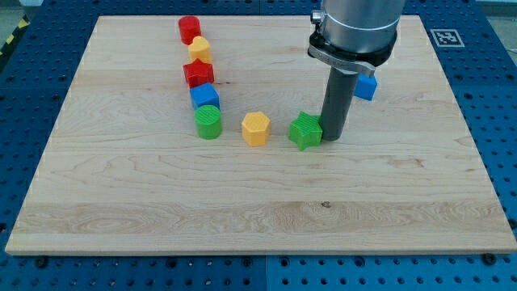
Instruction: Push the blue triangle to the right side of the green star
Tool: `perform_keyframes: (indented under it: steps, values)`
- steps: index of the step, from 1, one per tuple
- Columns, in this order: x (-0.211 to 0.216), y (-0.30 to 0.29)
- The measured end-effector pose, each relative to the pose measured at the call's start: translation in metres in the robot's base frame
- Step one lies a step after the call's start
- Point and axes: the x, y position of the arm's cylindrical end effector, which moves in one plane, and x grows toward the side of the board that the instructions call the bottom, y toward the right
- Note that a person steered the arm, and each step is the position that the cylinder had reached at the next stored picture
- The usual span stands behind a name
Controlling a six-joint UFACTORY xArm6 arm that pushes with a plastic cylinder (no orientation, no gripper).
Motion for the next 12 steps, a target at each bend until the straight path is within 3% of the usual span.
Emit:
perform_keyframes:
  steps: [1, 3, 4, 7, 12]
  values:
    - [-0.018, 0.000]
    - [-0.116, -0.011]
    - [-0.155, 0.017]
    - [-0.155, 0.051]
    - [-0.069, 0.081]
